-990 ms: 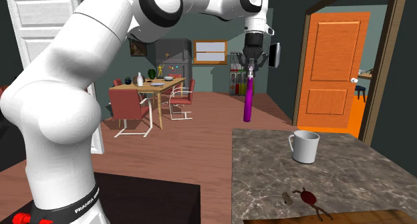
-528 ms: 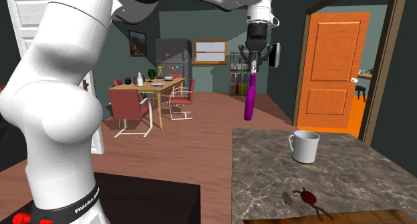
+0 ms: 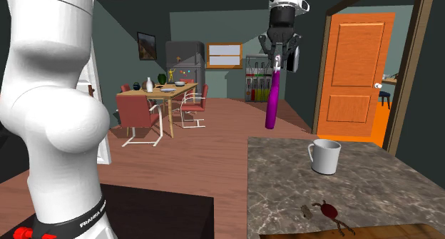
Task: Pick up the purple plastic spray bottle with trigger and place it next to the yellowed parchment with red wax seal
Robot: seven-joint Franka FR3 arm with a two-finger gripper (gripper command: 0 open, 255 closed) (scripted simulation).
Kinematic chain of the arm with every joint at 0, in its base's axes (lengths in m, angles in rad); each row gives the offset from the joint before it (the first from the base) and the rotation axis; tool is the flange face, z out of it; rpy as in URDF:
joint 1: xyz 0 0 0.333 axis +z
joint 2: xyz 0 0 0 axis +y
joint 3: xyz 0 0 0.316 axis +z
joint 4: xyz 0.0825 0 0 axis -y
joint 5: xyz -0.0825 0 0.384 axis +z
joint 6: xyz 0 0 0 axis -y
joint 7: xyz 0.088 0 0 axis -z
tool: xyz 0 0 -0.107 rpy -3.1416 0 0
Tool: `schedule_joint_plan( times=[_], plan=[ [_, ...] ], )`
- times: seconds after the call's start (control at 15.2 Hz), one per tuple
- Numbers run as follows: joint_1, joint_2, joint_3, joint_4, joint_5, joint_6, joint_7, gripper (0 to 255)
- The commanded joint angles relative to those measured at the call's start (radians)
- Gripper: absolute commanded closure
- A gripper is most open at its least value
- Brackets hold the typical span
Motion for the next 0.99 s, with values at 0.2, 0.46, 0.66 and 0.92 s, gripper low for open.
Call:
schedule_joint_plan(
  times=[0.2,0.46,0.66,0.92],
  plan=[
    [-0.013,-0.141,-0.031,-0.129,-0.075,0.010,-0.051,255],
    [-0.035,-0.227,-0.055,-0.182,-0.127,-0.006,-0.099,255],
    [-0.056,-0.282,-0.075,-0.207,-0.164,-0.022,-0.140,255],
    [-0.086,-0.343,-0.104,-0.222,-0.209,-0.049,-0.203,255]
  ],
)
